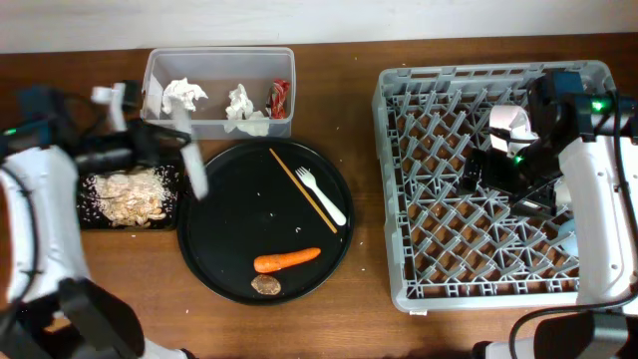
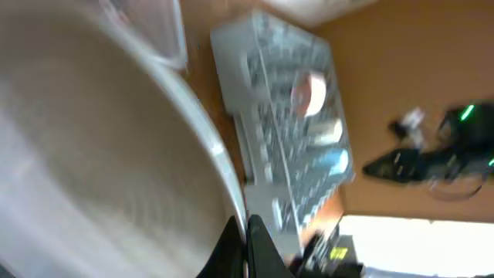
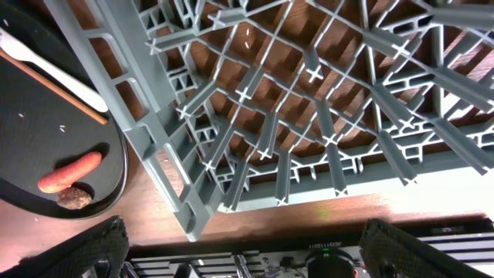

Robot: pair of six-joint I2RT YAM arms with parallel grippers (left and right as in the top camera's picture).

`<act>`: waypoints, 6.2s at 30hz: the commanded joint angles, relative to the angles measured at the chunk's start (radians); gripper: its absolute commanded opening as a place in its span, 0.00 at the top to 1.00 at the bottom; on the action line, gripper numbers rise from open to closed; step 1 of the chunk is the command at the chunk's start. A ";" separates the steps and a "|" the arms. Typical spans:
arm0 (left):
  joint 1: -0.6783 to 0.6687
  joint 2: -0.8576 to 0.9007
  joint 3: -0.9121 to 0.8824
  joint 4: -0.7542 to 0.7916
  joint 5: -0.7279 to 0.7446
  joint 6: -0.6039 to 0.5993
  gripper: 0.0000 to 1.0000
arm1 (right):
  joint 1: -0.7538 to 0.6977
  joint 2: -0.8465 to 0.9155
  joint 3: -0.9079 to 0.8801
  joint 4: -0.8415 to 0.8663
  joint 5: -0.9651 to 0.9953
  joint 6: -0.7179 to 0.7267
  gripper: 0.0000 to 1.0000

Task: Sort waste into correct bins and load items into the dishwasher rack
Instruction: 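Carry the plate left and tip the shells onto the black tray, then return the emptied white plate to the round tray with the left gripper, then grasp the white plate with the right gripper and stand it in the rack, then grasp the wooden chopstick with the right gripper and place it in the rack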

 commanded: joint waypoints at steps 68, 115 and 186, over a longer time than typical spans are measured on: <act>-0.210 -0.210 -0.205 -0.031 -0.954 -0.389 0.17 | 0.425 0.090 0.287 0.266 0.901 0.190 0.96; -0.211 -0.210 -0.207 -0.029 -0.949 -0.389 0.06 | 0.580 0.034 0.142 0.235 0.088 -0.054 0.05; -0.211 -0.210 -0.274 -0.010 -0.938 -0.389 0.06 | 0.545 -0.098 -0.546 0.597 0.260 0.164 0.69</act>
